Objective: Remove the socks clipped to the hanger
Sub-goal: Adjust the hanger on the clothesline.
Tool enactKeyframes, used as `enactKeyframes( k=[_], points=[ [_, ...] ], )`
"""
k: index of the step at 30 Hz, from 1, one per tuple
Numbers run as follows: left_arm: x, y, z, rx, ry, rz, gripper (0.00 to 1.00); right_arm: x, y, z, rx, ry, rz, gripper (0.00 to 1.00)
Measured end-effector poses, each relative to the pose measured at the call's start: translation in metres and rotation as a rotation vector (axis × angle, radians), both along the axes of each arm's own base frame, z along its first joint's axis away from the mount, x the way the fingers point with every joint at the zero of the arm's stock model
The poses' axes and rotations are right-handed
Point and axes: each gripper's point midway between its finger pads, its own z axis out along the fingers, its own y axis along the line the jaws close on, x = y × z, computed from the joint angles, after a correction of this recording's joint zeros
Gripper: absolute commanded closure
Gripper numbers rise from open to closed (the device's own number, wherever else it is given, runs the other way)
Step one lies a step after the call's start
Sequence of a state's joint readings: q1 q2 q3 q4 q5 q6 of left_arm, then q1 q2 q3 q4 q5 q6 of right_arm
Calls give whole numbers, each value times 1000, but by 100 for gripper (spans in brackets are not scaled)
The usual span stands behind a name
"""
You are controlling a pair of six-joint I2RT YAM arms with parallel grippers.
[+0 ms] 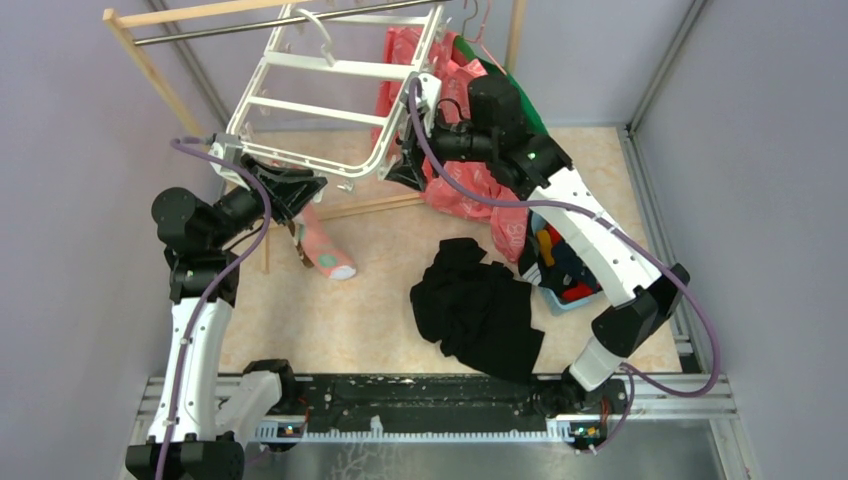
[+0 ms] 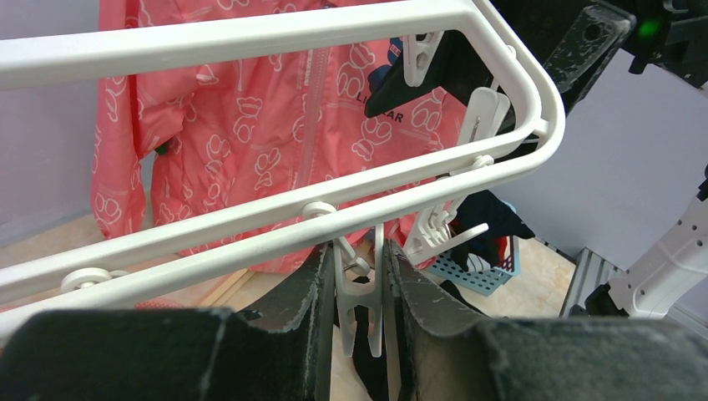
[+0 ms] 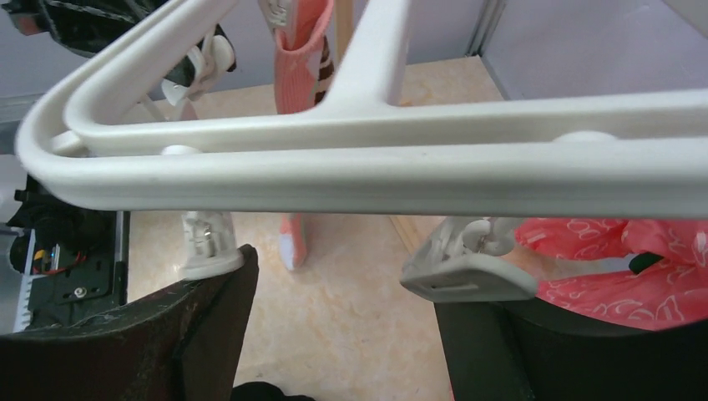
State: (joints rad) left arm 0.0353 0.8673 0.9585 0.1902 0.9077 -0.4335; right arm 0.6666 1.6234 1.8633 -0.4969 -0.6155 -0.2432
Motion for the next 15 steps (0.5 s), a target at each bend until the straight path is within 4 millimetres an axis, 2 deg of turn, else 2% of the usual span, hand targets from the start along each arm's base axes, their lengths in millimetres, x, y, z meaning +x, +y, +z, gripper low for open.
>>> enactKeyframes(
  k=[8,15],
  points=[
    [0,0,0,-1,2,2,71,-18,4,13,32,-23,105,26],
    [1,1,0,-2,3,5,71,-28,6,15,42,-21,163,27]
  ],
)
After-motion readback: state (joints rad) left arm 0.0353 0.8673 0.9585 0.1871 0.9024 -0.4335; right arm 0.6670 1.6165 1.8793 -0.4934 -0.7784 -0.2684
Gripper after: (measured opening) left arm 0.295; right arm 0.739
